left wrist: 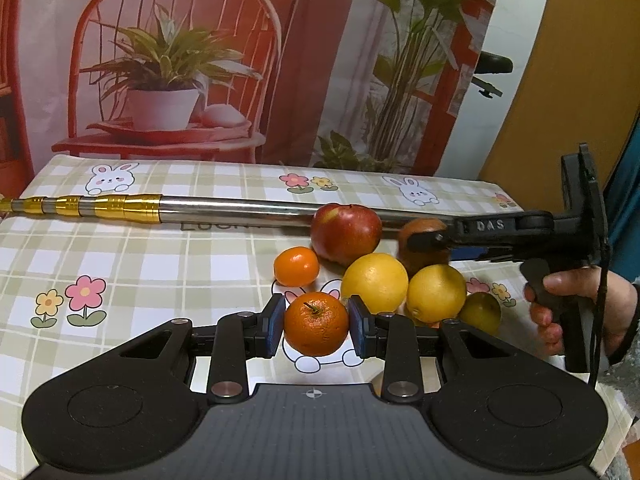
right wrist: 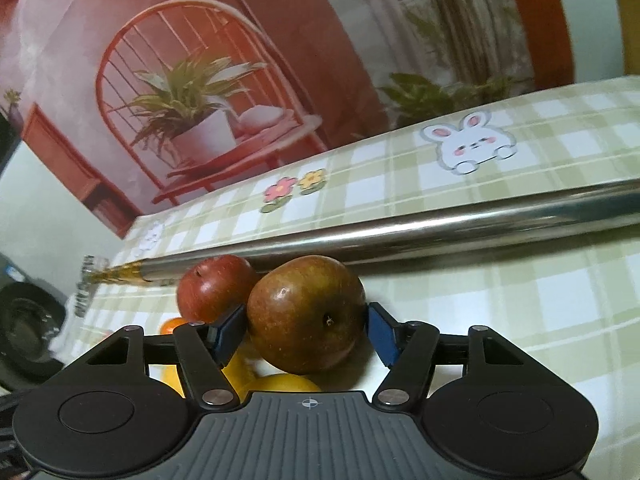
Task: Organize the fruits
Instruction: 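Lift the brown plum with the right gripper while the left carries the mandarin toward the plate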
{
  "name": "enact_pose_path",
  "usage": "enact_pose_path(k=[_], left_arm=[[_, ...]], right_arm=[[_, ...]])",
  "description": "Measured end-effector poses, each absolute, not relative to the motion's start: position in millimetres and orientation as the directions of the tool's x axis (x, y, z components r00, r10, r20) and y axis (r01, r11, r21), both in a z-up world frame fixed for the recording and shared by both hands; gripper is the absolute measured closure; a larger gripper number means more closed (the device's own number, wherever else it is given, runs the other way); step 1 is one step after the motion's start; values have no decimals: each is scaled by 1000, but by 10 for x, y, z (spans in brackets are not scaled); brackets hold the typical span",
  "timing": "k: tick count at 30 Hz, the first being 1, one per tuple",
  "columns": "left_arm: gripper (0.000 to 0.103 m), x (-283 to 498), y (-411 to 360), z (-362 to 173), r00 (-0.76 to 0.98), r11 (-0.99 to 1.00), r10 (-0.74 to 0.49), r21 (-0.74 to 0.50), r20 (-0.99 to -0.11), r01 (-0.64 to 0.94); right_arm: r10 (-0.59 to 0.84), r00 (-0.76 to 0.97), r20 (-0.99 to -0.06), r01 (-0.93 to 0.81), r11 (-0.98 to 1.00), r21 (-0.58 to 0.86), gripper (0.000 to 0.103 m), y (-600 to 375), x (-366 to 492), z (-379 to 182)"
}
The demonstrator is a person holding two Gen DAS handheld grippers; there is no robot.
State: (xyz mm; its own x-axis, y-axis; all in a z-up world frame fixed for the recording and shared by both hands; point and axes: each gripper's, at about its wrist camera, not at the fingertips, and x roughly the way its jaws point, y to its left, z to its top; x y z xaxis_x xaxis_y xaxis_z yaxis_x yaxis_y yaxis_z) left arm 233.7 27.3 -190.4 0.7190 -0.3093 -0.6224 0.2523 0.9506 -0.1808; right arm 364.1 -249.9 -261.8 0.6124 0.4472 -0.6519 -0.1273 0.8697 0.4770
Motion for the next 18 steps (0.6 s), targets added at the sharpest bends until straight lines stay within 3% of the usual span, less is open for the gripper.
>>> enact_pose_path(k=[10, 18], left_arm=[[67, 2255, 208, -1899, 711, 943, -329, -182, -622, 278], [67, 2251, 227, -1900, 706, 942, -333, -188, -625, 278]], right_arm=[[231, 602, -764, -169, 972, 161, 42, -2684, 3363, -2421], [241, 604, -759, -208, 968, 142, 41, -2597, 3344, -2397]])
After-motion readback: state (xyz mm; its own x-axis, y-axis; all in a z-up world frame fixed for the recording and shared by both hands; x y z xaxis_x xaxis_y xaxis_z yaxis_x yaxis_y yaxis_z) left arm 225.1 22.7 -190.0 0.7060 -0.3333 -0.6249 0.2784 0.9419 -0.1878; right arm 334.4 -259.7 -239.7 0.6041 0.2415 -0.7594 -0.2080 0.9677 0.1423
